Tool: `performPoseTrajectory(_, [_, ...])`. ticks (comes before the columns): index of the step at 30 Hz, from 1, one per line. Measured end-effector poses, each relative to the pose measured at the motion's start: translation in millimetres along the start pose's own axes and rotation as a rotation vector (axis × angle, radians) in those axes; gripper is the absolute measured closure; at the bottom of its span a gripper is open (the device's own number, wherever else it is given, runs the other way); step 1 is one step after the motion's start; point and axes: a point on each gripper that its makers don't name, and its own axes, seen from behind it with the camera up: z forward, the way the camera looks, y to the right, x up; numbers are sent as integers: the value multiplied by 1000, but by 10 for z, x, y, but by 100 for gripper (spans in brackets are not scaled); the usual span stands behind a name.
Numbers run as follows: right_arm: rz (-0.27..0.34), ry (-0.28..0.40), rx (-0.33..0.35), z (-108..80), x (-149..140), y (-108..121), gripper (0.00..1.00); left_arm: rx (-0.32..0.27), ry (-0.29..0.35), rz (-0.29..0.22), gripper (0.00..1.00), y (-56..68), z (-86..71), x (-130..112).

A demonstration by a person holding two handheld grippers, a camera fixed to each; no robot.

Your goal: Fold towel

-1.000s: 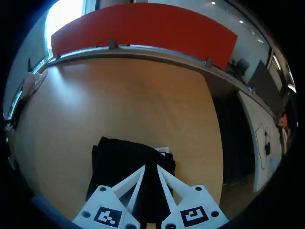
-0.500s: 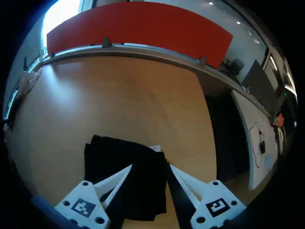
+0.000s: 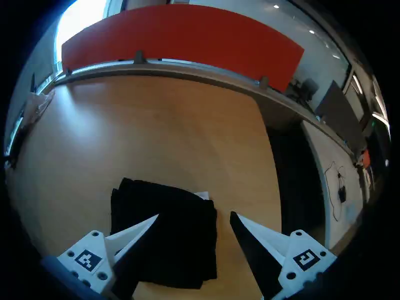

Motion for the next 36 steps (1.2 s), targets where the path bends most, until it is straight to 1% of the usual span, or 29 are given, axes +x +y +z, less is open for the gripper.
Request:
performPoseTrajectory(11, [10, 18, 31, -30, 28, -135, 0, 0, 2, -2, 4, -6, -26, -23])
performPoseTrajectory(29, [14, 29, 80, 37, 93, -352, 0, 4, 2, -2, 4, -41, -47, -19])
performPoseTrajectory(36, [12, 28, 88, 65, 100, -396, 0, 7, 2, -4, 4, -56, -46, -11])
